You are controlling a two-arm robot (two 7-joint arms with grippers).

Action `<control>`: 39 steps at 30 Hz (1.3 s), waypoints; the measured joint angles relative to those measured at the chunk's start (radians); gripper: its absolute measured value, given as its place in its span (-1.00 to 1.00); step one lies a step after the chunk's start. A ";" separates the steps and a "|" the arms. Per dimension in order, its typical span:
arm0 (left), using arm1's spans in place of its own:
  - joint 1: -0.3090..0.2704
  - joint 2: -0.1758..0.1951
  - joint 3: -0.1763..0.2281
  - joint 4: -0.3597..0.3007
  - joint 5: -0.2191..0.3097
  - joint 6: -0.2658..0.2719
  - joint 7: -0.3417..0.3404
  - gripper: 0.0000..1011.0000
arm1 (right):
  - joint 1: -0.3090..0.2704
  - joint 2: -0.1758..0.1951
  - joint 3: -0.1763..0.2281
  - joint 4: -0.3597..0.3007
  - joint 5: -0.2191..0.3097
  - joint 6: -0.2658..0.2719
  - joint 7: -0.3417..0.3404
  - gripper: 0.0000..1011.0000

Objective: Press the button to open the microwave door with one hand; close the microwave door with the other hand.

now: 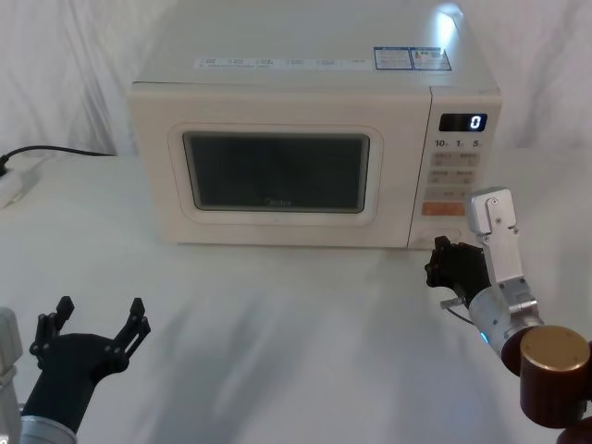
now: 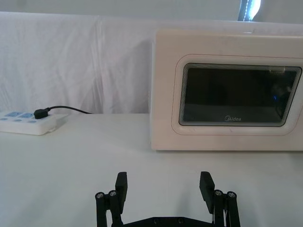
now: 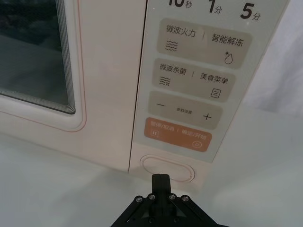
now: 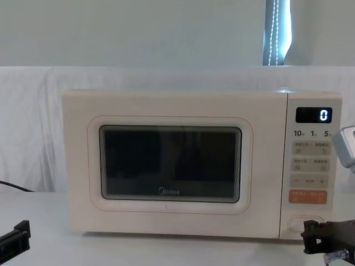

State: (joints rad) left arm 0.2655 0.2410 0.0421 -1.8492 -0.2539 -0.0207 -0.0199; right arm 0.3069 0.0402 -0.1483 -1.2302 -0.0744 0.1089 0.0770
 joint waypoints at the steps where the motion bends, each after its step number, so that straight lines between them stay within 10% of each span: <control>1: 0.000 0.000 0.000 0.000 0.000 0.000 0.000 0.98 | 0.003 0.000 0.000 0.004 -0.001 0.000 0.000 -1.00; 39: 0.000 0.000 0.000 0.000 0.000 0.000 0.000 0.98 | 0.079 -0.028 0.021 0.121 -0.012 -0.024 -0.022 -1.00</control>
State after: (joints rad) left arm 0.2655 0.2410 0.0421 -1.8492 -0.2539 -0.0207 -0.0198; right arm 0.3863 0.0123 -0.1275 -1.1093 -0.0868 0.0848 0.0549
